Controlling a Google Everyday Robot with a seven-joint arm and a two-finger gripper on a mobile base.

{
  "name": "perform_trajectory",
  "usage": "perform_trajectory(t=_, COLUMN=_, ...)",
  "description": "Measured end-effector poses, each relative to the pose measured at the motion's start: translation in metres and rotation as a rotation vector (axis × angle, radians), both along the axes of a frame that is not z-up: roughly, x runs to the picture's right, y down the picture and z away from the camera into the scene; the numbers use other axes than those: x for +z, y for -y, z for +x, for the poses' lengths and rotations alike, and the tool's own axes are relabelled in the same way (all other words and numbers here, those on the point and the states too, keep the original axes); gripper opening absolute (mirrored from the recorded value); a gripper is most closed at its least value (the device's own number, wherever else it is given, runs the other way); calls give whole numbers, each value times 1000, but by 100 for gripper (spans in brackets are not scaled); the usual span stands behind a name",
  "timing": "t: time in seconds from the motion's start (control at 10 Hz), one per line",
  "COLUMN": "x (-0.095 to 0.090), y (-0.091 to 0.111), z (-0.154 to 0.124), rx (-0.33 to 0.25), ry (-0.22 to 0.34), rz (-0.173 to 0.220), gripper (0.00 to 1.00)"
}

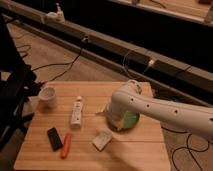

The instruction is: Place the pepper on the white sponge

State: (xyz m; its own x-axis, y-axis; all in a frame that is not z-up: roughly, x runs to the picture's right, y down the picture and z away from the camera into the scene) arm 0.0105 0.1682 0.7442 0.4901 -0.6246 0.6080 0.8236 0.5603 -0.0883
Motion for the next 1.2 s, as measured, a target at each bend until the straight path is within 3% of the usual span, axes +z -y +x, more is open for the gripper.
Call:
perform_trajectory(t=0.4, x=1, y=-12, z=-40, rx=-81, ry=28, rz=13, gripper=80)
perform_trajectory(t=0.6, x=0, y=-28, z=-87, rx=-144, ry=77, rz=16, gripper=80)
perform_trajectory(t=0.7, x=-3, y=-43, z=-118, rx=-173, ry=128, rz=-3, gripper=80)
perform_trajectory(t=1.0, x=-16, y=-82, z=-175, rx=-216, ry=244, rz=-80, gripper=80)
perform_trajectory(t=1.2, x=-16, y=-83, z=-174, rx=-217, ry=246, rz=-82, gripper=80)
